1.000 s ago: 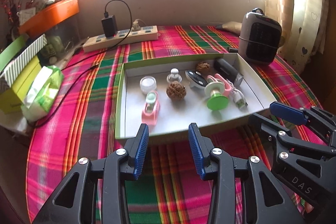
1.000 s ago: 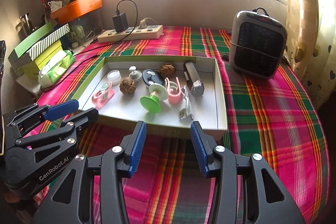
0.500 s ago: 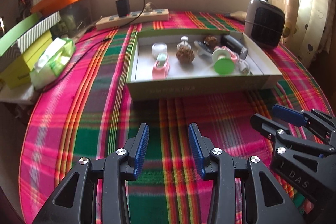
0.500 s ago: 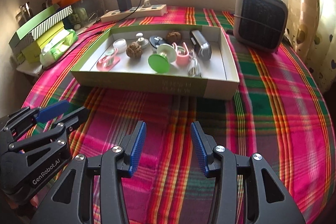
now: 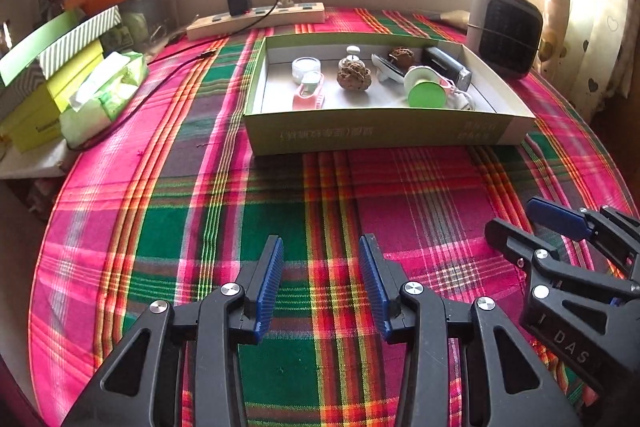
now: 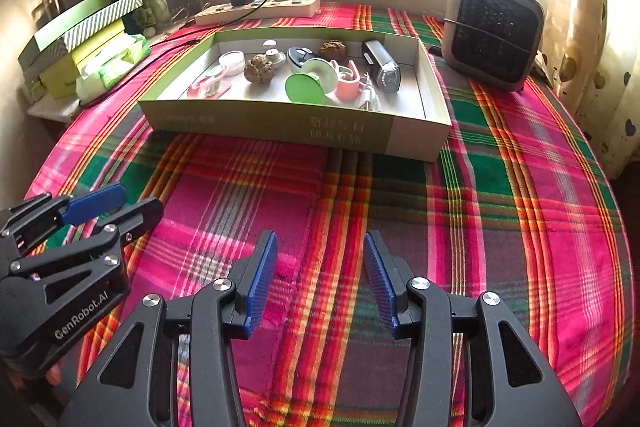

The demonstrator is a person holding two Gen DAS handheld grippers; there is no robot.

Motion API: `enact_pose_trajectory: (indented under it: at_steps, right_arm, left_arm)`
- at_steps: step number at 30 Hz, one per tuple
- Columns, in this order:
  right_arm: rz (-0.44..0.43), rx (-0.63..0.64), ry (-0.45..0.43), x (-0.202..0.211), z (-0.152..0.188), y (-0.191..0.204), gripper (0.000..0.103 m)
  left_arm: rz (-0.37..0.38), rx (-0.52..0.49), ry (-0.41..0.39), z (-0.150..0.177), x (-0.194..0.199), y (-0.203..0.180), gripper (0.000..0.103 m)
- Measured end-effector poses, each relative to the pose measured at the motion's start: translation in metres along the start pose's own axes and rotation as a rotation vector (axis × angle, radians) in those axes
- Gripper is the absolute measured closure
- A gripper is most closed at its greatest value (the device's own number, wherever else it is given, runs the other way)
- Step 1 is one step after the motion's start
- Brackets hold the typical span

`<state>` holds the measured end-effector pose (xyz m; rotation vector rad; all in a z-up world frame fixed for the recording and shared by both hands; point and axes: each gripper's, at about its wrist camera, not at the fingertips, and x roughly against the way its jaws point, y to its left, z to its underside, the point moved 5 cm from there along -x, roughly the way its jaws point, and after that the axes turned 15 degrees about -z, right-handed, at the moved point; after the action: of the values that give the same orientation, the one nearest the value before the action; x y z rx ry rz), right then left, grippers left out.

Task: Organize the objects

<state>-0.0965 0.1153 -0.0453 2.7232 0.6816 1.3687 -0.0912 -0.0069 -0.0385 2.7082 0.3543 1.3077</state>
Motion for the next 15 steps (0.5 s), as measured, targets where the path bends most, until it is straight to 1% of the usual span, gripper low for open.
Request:
enact_pose_trajectory:
  at_steps: [5, 7, 8, 15]
  right_arm:
    - [0.007, 0.0, -0.008, 0.0025, 0.0037, 0.0013, 0.054]
    - [0.006, 0.001, -0.006, 0.0032, 0.0052, 0.002, 0.046]
    - [0.003, 0.003, -0.005, 0.0033, 0.0059, 0.0028, 0.045]
    - [0.005, -0.001, -0.006, 0.0037, 0.0074, 0.0038, 0.043]
  left_arm:
    - [-0.004, 0.011, 0.002, 0.0019, 0.0018, 0.0008, 0.065]
    - [-0.007, 0.013, 0.002, 0.003, 0.0027, 0.0008, 0.065]
    - [-0.009, 0.012, 0.002, 0.0032, 0.0028, 0.0005, 0.065]
    - [-0.007, 0.019, 0.003, 0.0042, 0.0035, 0.0014, 0.065]
